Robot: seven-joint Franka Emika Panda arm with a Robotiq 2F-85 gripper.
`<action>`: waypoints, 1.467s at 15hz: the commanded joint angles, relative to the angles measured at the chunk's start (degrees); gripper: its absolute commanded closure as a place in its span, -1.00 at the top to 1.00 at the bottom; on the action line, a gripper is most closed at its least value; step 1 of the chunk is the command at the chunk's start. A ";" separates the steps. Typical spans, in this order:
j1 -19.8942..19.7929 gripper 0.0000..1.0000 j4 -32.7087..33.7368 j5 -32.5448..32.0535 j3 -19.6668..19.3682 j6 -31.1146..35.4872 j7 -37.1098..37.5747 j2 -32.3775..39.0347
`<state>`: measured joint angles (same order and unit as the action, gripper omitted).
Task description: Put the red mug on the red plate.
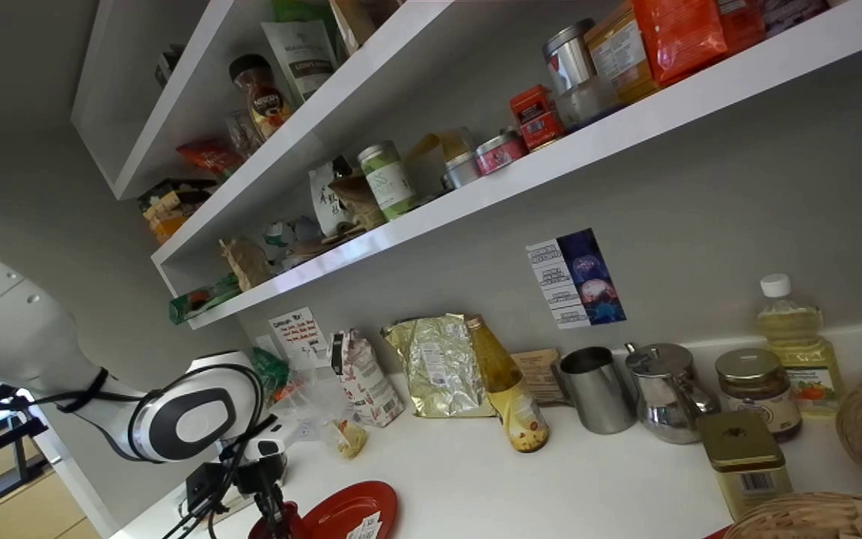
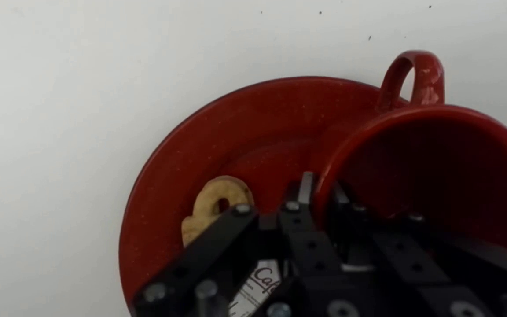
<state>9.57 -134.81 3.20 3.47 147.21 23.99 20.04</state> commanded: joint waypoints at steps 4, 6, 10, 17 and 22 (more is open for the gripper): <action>0.54 -0.97 5.03 -0.15 -1.92 -0.15 0.28 4.83; 0.46 -0.97 5.80 0.01 -2.28 -0.23 0.19 5.74; 0.32 -0.78 4.90 0.38 -2.40 -0.21 -0.27 4.83; -0.70 0.29 3.23 2.14 -1.62 -0.59 -1.41 2.39; 0.24 0.41 4.97 0.97 -2.41 -0.21 -0.42 5.33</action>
<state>9.40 -129.95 3.84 1.46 147.15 23.81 25.38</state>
